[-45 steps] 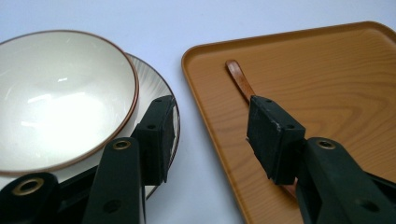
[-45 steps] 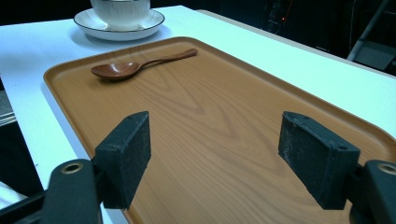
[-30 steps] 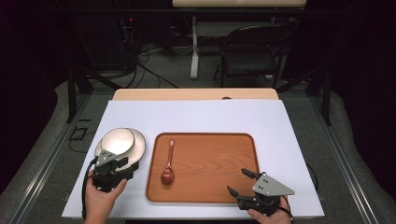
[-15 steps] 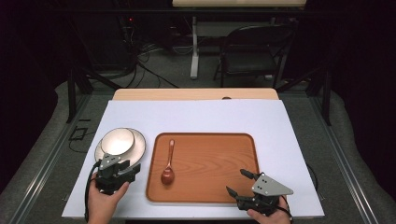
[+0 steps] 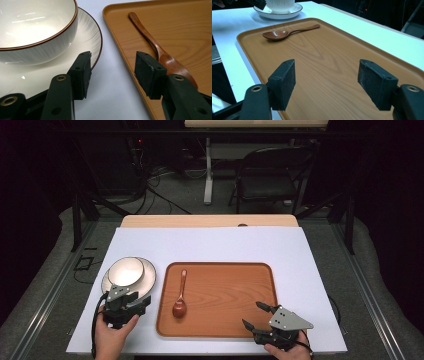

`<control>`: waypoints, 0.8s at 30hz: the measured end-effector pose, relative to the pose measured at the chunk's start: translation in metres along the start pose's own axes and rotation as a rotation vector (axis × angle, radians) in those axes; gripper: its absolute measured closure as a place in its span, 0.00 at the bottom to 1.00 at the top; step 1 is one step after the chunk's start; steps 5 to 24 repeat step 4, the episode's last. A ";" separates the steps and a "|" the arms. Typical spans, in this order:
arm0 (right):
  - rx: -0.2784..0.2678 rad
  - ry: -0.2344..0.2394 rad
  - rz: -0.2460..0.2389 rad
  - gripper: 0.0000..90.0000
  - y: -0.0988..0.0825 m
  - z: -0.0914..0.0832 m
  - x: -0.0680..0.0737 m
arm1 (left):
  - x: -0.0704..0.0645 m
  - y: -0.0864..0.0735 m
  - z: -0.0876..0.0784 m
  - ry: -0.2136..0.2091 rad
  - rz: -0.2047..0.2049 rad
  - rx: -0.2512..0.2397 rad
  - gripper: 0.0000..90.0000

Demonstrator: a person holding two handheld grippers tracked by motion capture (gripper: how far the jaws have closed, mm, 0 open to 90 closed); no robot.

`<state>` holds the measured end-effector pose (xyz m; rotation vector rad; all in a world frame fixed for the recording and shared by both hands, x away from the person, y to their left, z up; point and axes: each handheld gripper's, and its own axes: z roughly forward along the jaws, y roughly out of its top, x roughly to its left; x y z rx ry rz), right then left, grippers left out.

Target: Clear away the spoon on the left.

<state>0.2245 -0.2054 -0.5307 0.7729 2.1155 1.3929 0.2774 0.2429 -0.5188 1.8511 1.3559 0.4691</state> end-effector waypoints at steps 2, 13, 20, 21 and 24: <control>0.023 -0.006 -0.031 0.34 0.000 0.002 0.003 | 0.000 0.002 -0.003 -0.019 0.002 -0.026 0.51; 0.033 -0.004 -0.052 0.36 0.001 0.004 0.005 | 0.000 0.002 -0.004 -0.021 0.012 -0.037 0.50; 0.033 -0.004 -0.052 0.36 0.001 0.004 0.005 | 0.000 0.002 -0.004 -0.021 0.012 -0.037 0.50; 0.033 -0.004 -0.052 0.36 0.001 0.004 0.005 | 0.000 0.002 -0.004 -0.021 0.012 -0.037 0.50; 0.033 -0.004 -0.052 0.36 0.001 0.004 0.005 | 0.000 0.002 -0.004 -0.021 0.012 -0.037 0.50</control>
